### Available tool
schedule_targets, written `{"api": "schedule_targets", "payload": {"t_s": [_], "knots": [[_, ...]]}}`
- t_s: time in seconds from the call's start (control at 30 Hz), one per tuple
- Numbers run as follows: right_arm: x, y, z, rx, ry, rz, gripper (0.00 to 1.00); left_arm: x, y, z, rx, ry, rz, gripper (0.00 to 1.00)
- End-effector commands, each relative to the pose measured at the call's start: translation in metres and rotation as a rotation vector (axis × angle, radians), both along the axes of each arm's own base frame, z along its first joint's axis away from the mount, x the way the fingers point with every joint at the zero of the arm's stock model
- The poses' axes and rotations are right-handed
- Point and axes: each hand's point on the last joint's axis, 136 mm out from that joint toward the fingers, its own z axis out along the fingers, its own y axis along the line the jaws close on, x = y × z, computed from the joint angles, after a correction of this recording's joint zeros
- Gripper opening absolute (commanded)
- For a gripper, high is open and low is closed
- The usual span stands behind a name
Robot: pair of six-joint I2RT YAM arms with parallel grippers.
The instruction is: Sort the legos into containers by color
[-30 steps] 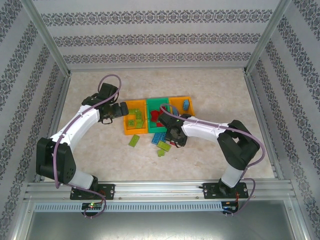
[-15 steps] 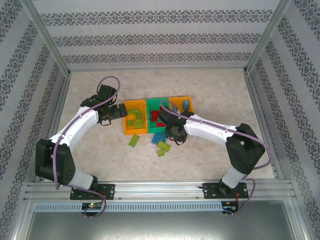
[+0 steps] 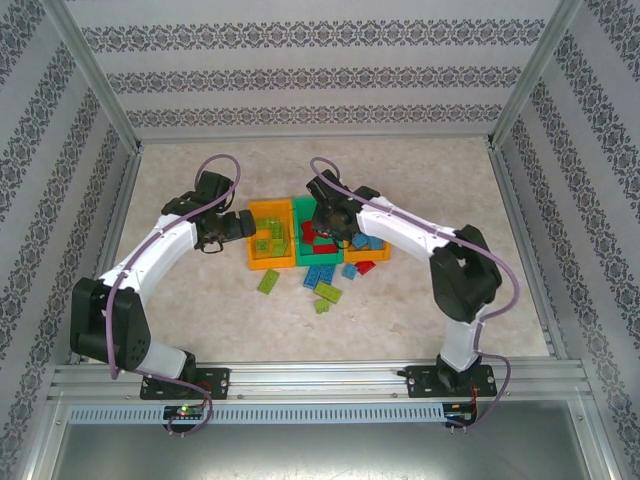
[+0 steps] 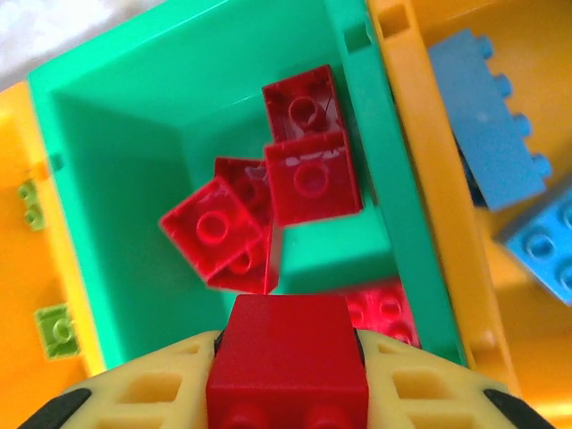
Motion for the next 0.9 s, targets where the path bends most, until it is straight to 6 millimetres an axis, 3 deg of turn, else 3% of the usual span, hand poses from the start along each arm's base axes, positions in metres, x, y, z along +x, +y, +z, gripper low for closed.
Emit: {"api": "schedule_targets", "payload": {"t_s": [0.0,0.27,0.4,0.53,0.6,0.87], "knots": [[0.018,0.010,0.001,0.025,-0.005,0.047,0.35,-0.008,0.000,-0.014,-0.036,0.055,0.012,1.00],[0.040,0.005,-0.019,0.007,0.030,0.050,0.55,-0.010,-0.024,-0.033,-0.155,0.101,-0.051,0.94],[0.048,-0.001,-0.021,0.009,0.030,0.040,0.60,-0.004,-0.042,-0.041,-0.237,0.127,-0.093,0.81],[0.055,-0.008,-0.021,0.006,0.021,0.032,0.64,0.006,-0.048,-0.049,-0.252,0.139,-0.105,0.57],[0.059,-0.012,-0.019,0.008,0.016,0.031,0.64,0.013,-0.050,-0.051,-0.254,0.145,-0.109,0.51],[0.067,-0.007,0.006,0.031,-0.047,0.095,0.72,0.040,-0.054,-0.054,-0.250,0.140,-0.100,0.52]]}}
